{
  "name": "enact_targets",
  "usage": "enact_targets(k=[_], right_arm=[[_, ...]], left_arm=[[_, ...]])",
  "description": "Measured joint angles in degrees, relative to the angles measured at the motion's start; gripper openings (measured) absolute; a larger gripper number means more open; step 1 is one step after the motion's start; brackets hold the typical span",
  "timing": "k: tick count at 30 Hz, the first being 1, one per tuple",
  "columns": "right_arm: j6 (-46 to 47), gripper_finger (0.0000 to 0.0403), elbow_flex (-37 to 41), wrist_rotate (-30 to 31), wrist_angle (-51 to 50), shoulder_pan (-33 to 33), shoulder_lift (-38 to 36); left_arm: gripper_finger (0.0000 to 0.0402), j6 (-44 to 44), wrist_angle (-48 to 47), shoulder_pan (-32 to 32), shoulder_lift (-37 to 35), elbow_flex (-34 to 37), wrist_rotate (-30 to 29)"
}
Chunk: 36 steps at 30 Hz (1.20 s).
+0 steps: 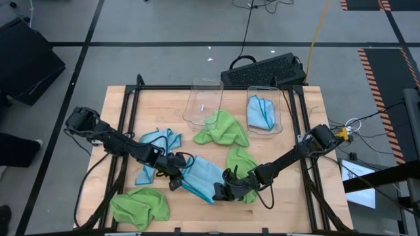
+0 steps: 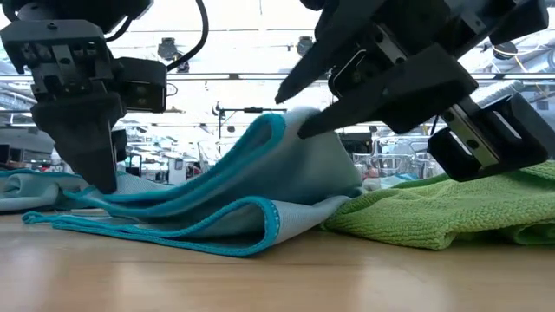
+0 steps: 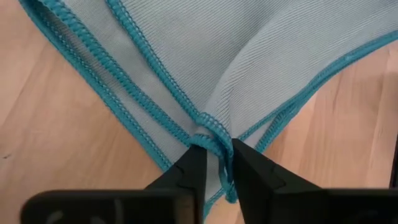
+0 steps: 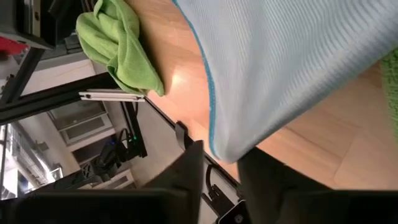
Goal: Fold microfiber towels
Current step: Fold the right blue microfiber towel
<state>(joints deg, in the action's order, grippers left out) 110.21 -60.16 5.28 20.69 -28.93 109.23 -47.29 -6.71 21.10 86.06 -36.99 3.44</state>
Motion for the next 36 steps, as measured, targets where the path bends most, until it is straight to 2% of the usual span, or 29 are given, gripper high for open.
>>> enact_targets(k=[7, 10, 14, 21, 25, 28, 31, 36], right_arm=[[1.13, 0.0184, 0.00, -4.64, -0.38, 0.00, 0.00], [2.04, 0.0212, 0.00, -7.94, -0.42, 0.01, 0.00], [2.50, 0.0235, 0.00, -10.05, -0.66, 0.02, -0.02], [1.88, 0.0237, 0.02, -11.67, -0.65, 0.04, -1.39], [-0.38, 0.0231, 0.04, -11.52, -1.85, 0.49, -3.26], [-2.44, 0.0227, 0.04, -11.23, -3.51, 1.25, -4.54], [-4.47, 0.0226, 0.04, -11.15, -5.06, 1.93, -5.25], [-6.29, 0.0226, 0.04, -11.15, -6.05, 2.69, -5.35]], left_arm=[[0.0124, -1.56, -2.07, -0.04, -0.03, 0.00, 1.56], [0.0130, -3.20, -2.89, -0.04, -0.67, 0.00, 4.52], [0.0131, -5.78, -4.55, -0.02, -3.04, 0.00, 5.61], [0.0131, -10.53, -9.44, -0.04, -9.60, 0.00, 1.50], [0.0134, -13.09, -9.00, 0.16, -11.06, 0.00, -1.39], [0.0157, -14.46, -7.53, 0.10, -11.02, 0.00, -1.15], [0.0193, -16.95, -2.81, -0.54, -10.11, 0.00, 0.76], [0.0223, -12.30, 9.44, 0.24, -8.78, -0.20, -0.05]])
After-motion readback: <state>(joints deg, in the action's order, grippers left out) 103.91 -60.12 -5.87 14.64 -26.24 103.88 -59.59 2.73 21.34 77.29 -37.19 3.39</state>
